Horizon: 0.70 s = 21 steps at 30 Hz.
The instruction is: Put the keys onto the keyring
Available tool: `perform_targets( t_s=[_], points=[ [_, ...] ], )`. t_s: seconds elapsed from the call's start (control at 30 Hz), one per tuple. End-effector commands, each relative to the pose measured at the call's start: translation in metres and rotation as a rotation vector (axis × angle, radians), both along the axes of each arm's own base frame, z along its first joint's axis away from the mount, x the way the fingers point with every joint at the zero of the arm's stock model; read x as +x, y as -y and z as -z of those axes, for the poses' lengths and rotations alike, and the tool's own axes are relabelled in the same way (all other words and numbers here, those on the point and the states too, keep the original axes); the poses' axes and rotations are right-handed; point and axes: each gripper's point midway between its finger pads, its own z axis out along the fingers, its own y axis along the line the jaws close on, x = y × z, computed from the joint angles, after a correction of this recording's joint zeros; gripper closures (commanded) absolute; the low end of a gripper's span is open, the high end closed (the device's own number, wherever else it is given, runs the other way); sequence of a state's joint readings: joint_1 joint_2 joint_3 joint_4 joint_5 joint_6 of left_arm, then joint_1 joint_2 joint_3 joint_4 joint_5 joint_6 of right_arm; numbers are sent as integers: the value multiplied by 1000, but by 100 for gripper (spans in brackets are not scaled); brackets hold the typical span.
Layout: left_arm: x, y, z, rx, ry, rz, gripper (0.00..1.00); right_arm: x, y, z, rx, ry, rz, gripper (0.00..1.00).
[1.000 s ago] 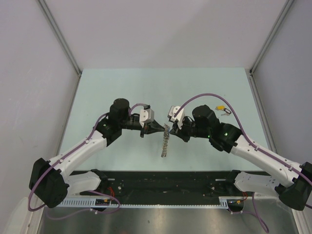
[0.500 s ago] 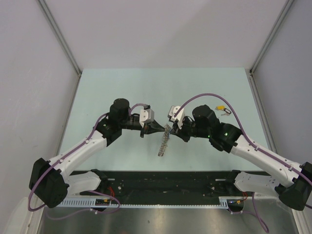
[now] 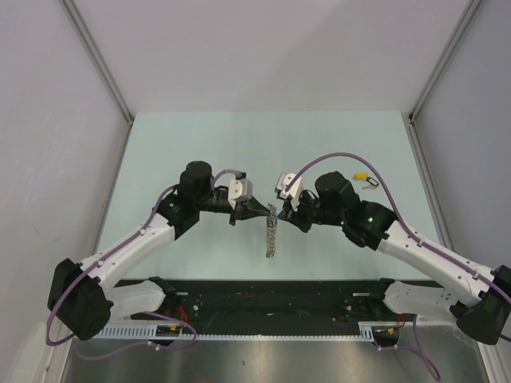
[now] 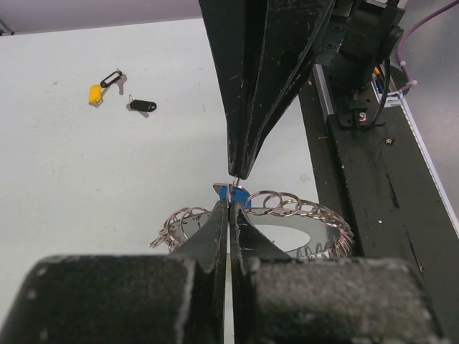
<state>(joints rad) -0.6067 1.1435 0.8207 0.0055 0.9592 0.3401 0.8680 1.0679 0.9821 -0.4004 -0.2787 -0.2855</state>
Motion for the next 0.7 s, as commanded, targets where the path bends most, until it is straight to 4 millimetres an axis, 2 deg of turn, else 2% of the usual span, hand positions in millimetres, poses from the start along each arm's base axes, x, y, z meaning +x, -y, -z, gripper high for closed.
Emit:
perform_targets(
  t_s=[0.0,0.67],
  points=[
    [-8,5,-22,-58,63,65,100,1,-4,-15,35,22,-8,100],
    [-8,5,-22,-57,62,64,100,2,-3,-13,26,18,-8,100]
  ],
)
